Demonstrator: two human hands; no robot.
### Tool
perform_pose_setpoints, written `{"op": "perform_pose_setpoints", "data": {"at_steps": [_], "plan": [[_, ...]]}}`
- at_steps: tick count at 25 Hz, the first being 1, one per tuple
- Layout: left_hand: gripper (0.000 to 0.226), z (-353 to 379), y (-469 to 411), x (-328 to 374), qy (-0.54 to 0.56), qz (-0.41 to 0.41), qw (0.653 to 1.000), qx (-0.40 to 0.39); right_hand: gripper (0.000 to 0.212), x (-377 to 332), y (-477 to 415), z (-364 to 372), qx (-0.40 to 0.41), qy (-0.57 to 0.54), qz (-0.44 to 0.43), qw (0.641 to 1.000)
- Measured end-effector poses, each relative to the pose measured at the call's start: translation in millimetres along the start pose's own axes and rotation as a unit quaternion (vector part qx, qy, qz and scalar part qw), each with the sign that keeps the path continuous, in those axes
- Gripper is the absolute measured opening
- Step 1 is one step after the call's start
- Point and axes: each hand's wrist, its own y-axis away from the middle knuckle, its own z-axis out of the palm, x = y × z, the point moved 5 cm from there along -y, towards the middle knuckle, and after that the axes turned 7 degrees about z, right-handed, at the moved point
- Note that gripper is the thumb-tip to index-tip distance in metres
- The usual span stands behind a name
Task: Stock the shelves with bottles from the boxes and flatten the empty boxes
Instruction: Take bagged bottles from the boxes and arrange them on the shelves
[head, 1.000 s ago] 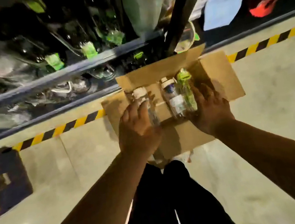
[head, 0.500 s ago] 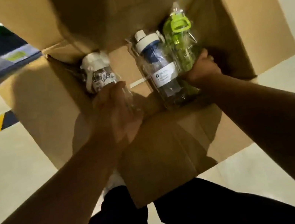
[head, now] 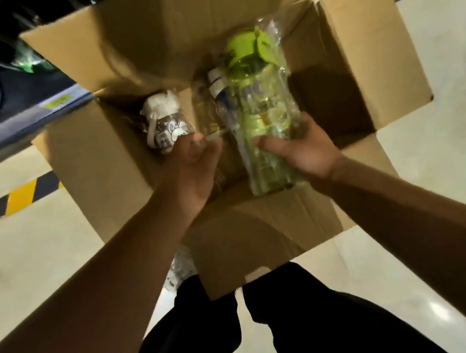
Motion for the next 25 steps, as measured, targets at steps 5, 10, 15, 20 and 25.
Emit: {"op": "perform_pose_setpoints", "data": {"at_steps": [5, 10, 15, 20, 25], "plan": [[0.115, -12.2, 20.5, 1.1, 0.188, -0.094, 0.977, -0.031, 0.063, -2.8, 85.7, 60.9, -0.122, -0.062, -0.059, 0.989], [0.111, -29.4, 24.5, -14.2, 0.292, -0.113, 0.949, 0.041, 0.03, -21.6, 86.8, 60.2, -0.158, -0.116, -0.048, 0.979], [0.093, -42.6, 4.8, -30.5, 0.24, -0.095, 0.959, 0.113, 0.084, 3.4, -33.3, 35.6, 0.045, 0.356, -0.002, 0.933], [0.089, -31.5, -19.8, -51.1, 0.278, -0.039, 0.958, 0.063, 0.121, 21.9, -130.7, 52.3, 0.078, 0.338, 0.065, 0.936], [0.076, -23.9, -32.7, -61.7, 0.329, -0.043, 0.941, 0.062, 0.105, 27.9, -141.8, 42.6, 0.139, 0.3, 0.001, 0.944]]}}
